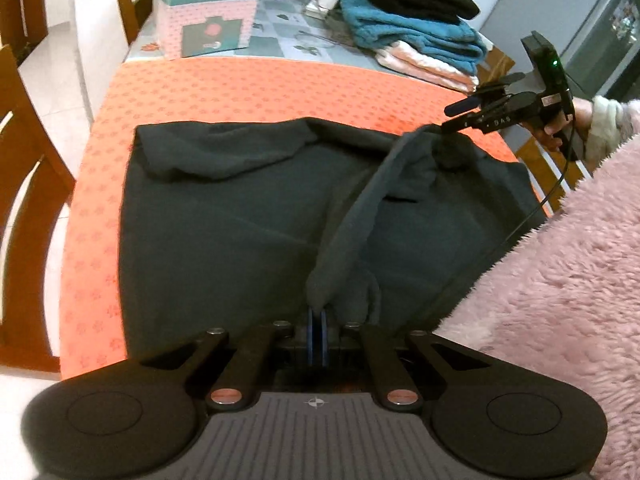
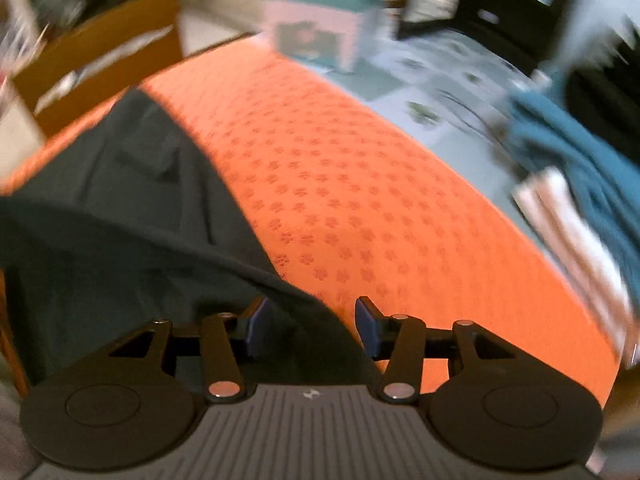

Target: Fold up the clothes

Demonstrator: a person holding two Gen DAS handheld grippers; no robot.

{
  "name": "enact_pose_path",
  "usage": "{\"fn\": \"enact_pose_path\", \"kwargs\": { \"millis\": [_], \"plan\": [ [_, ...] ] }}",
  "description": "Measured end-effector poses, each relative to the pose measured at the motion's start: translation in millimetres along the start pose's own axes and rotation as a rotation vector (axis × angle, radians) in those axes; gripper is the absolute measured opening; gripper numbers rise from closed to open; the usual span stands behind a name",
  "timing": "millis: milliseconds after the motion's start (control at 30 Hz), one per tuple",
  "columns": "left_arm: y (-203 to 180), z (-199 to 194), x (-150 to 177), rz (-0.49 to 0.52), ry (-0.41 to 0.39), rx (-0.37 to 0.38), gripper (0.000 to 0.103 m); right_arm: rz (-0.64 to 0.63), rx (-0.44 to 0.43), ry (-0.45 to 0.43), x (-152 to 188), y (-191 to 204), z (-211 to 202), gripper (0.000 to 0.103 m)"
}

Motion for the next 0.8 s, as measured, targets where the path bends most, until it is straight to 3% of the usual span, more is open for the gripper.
{"fn": "enact_pose_path", "kwargs": {
  "millis": [133,200,267,333,367,533,667,800],
  "plan": [
    [1,-2,-2,-0.009,-0.016,-0.02,0.006,-0.127,-0.091,0.063,-19,5,21,0.053],
    [1,-2,-3,-0.009,-0.023,-0.032,0.006,-0.133,-0.171,0.113,-20,11,30,0.047],
    [-1,-5,-4,0.001,-0.039,-0.044,0.007,-0.116,-0.225,0.147,-21,12,34,0.01],
    [1,-9,-7,-0.003,-0.057,-0.059,0.008,-0.095,-0.232,0.139,-19,12,30,0.003],
    [3,-12,-10,-0.02,-0.077,-0.064,0.009,-0.072,-0.212,0.118,-18,9,24,0.003],
    [34,-25,-29,-0.127,-0.171,-0.117,0.044,0.06,-0.086,-0.028,-15,-11,-20,0.002],
    [57,-8,-52,-0.09,-0.189,-0.237,0.049,0.173,0.082,-0.136,-6,-33,-58,0.002],
    [74,30,-73,-0.031,-0.164,-0.336,0.051,0.297,0.252,-0.185,13,-59,-73,0.002]
  ]
}}
Point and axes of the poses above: each gripper's, at about its wrist camera, not at the fingertips, and z roughly the way its jaws point, y to its left, x to its underside, the point moved 7 cm from there along z, roughly the way its jaws point, and after that the axes turned 2 degrees about -z, right-handed, at the moved point
